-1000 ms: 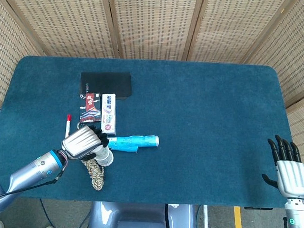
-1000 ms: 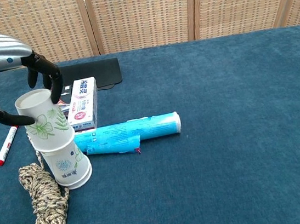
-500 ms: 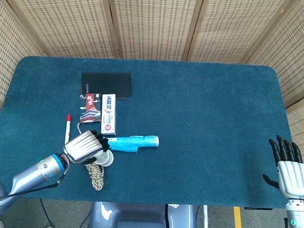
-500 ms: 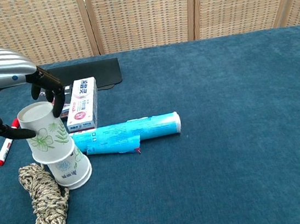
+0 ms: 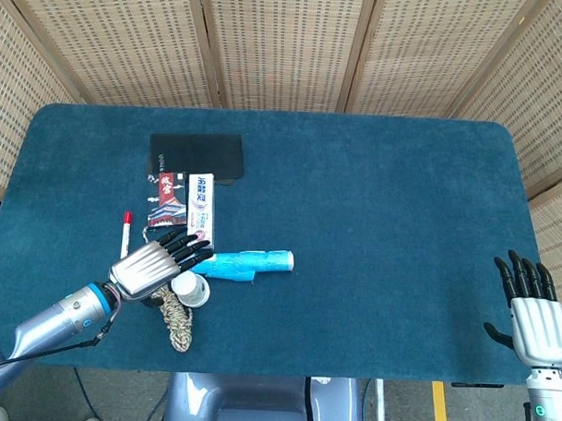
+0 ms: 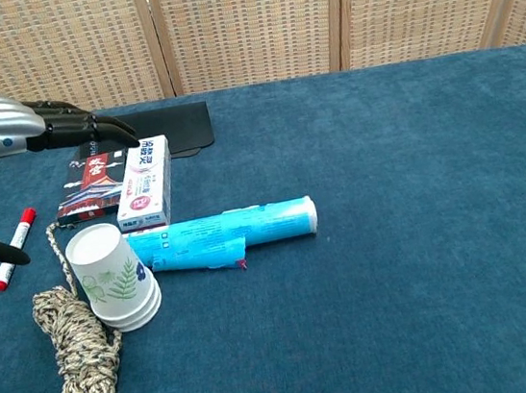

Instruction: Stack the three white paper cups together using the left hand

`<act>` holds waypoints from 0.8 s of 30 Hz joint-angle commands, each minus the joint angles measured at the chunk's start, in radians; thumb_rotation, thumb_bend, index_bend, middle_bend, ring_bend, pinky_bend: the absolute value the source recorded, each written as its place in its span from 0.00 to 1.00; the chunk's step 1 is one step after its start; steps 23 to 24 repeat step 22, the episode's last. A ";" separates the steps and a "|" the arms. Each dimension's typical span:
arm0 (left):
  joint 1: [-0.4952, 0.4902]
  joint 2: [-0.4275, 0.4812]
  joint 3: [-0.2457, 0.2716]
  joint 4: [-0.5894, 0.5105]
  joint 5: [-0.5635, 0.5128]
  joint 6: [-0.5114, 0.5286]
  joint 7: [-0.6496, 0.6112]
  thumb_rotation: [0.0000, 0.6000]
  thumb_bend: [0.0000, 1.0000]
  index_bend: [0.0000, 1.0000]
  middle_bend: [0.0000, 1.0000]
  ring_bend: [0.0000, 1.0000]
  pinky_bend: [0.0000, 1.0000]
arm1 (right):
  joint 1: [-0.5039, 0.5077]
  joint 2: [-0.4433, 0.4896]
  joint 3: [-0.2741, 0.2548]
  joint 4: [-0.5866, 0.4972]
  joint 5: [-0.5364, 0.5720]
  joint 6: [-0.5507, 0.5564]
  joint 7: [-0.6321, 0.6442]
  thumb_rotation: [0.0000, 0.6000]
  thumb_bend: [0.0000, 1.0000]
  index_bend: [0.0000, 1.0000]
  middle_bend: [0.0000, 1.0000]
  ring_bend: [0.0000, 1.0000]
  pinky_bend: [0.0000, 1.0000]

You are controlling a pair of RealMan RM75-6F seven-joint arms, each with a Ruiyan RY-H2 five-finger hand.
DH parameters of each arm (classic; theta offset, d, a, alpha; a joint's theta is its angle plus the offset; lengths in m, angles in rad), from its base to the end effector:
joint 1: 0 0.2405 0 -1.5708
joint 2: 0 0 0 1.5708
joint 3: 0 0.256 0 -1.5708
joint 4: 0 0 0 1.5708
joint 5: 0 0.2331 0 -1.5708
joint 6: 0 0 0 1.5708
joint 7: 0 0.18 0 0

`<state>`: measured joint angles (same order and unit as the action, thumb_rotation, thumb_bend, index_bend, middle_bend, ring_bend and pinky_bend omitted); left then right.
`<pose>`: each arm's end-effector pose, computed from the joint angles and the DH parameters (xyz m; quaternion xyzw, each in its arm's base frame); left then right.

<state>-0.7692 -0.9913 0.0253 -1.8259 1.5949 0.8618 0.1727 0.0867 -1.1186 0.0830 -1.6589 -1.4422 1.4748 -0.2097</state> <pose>-0.1442 0.3177 0.0448 -0.8807 -0.2091 -0.2861 0.3142 -0.3157 -0.2261 0.1406 0.6042 -0.3464 0.3373 0.6334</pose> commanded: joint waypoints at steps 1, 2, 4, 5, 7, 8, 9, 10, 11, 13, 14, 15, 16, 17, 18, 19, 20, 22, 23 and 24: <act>0.034 0.011 -0.010 0.013 -0.005 0.060 -0.018 1.00 0.00 0.00 0.00 0.00 0.00 | 0.000 0.000 -0.001 -0.001 -0.002 0.000 -0.001 1.00 0.00 0.00 0.00 0.00 0.00; 0.058 0.019 -0.014 0.021 -0.025 0.094 -0.037 1.00 0.00 0.00 0.00 0.00 0.00 | 0.000 -0.001 -0.003 -0.002 -0.006 0.001 -0.002 1.00 0.00 0.00 0.00 0.00 0.00; 0.129 0.025 -0.019 0.042 -0.078 0.188 -0.078 1.00 0.00 0.00 0.00 0.00 0.00 | -0.001 -0.001 -0.007 -0.005 -0.015 0.004 -0.005 1.00 0.00 0.00 0.00 0.00 0.00; 0.172 0.015 -0.022 0.062 -0.104 0.247 -0.086 1.00 0.00 0.00 0.00 0.00 0.00 | -0.002 -0.001 -0.009 -0.006 -0.018 0.005 -0.006 1.00 0.00 0.00 0.00 0.00 0.00; 0.239 -0.018 -0.033 0.095 -0.152 0.345 -0.069 1.00 0.00 0.00 0.00 0.00 0.00 | -0.002 -0.002 -0.010 -0.006 -0.022 0.006 -0.009 1.00 0.00 0.00 0.00 0.00 0.00; 0.267 -0.039 -0.038 0.110 -0.169 0.389 -0.051 1.00 0.00 0.00 0.00 0.00 0.00 | -0.003 -0.002 -0.011 -0.006 -0.022 0.006 -0.009 1.00 0.00 0.00 0.00 0.00 0.00; 0.299 -0.061 -0.043 0.129 -0.191 0.434 -0.032 1.00 0.00 0.00 0.00 0.00 0.00 | -0.003 -0.003 -0.011 -0.006 -0.021 0.006 -0.010 1.00 0.00 0.00 0.00 0.00 0.00; 0.329 -0.080 -0.044 0.144 -0.214 0.472 -0.018 1.00 0.00 0.00 0.00 0.00 0.00 | -0.003 -0.003 -0.010 -0.006 -0.020 0.006 -0.010 1.00 0.00 0.00 0.00 0.00 0.00; 0.373 -0.097 -0.041 0.156 -0.257 0.509 -0.013 1.00 0.00 0.00 0.00 0.00 0.00 | -0.003 -0.004 -0.011 -0.005 -0.018 0.003 -0.011 1.00 0.00 0.00 0.00 0.00 0.00; 0.420 -0.108 -0.039 0.155 -0.303 0.544 -0.013 1.00 0.00 0.00 0.00 0.00 0.00 | -0.003 -0.005 -0.011 -0.003 -0.017 0.001 -0.011 1.00 0.00 0.00 0.00 0.00 0.00; 0.437 -0.110 -0.039 0.156 -0.317 0.556 -0.016 1.00 0.00 0.00 0.00 0.00 0.00 | -0.002 -0.005 -0.011 -0.003 -0.018 0.001 -0.012 1.00 0.00 0.00 0.00 0.00 0.00; 0.458 -0.111 -0.039 0.163 -0.326 0.572 -0.026 1.00 0.00 0.00 0.00 0.00 0.00 | -0.002 -0.006 -0.012 -0.003 -0.020 0.000 -0.013 1.00 0.00 0.00 0.00 0.00 0.00; 0.475 -0.115 -0.040 0.172 -0.331 0.587 -0.043 1.00 0.00 0.00 0.00 0.00 0.00 | -0.002 -0.006 -0.014 -0.003 -0.022 -0.001 -0.013 1.00 0.00 0.00 0.00 0.00 0.00; 0.493 -0.121 -0.042 0.187 -0.331 0.603 -0.067 1.00 0.00 0.00 0.00 0.00 0.00 | -0.001 -0.007 -0.015 -0.003 -0.025 -0.001 -0.014 1.00 0.00 0.00 0.00 0.00 0.00; 0.505 -0.128 -0.044 0.200 -0.332 0.612 -0.084 1.00 0.00 0.00 0.00 0.00 0.00 | -0.001 -0.007 -0.016 -0.003 -0.028 -0.001 -0.014 1.00 0.00 0.00 0.00 0.00 0.00; 0.515 -0.134 -0.045 0.213 -0.332 0.619 -0.098 1.00 0.00 0.00 0.00 0.00 0.00 | -0.001 -0.007 -0.017 -0.003 -0.030 -0.002 -0.014 1.00 0.00 0.00 0.00 0.00 0.00; 0.526 -0.142 -0.045 0.228 -0.324 0.624 -0.118 1.00 0.00 0.00 0.00 0.00 0.00 | -0.001 -0.007 -0.018 -0.002 -0.031 -0.002 -0.015 1.00 0.00 0.00 0.00 0.00 0.00; 0.535 -0.148 -0.041 0.250 -0.301 0.628 -0.144 1.00 0.00 0.00 0.00 0.00 0.00 | 0.000 -0.008 -0.019 0.000 -0.031 -0.004 -0.018 1.00 0.00 0.00 0.00 0.00 0.00; 0.535 -0.148 -0.041 0.250 -0.301 0.628 -0.144 1.00 0.00 0.00 0.00 0.00 0.00 | 0.000 -0.008 -0.019 0.000 -0.031 -0.004 -0.018 1.00 0.00 0.00 0.00 0.00 0.00; 0.535 -0.148 -0.041 0.250 -0.301 0.628 -0.144 1.00 0.00 0.00 0.00 0.00 0.00 | 0.000 -0.008 -0.019 0.000 -0.031 -0.004 -0.018 1.00 0.00 0.00 0.00 0.00 0.00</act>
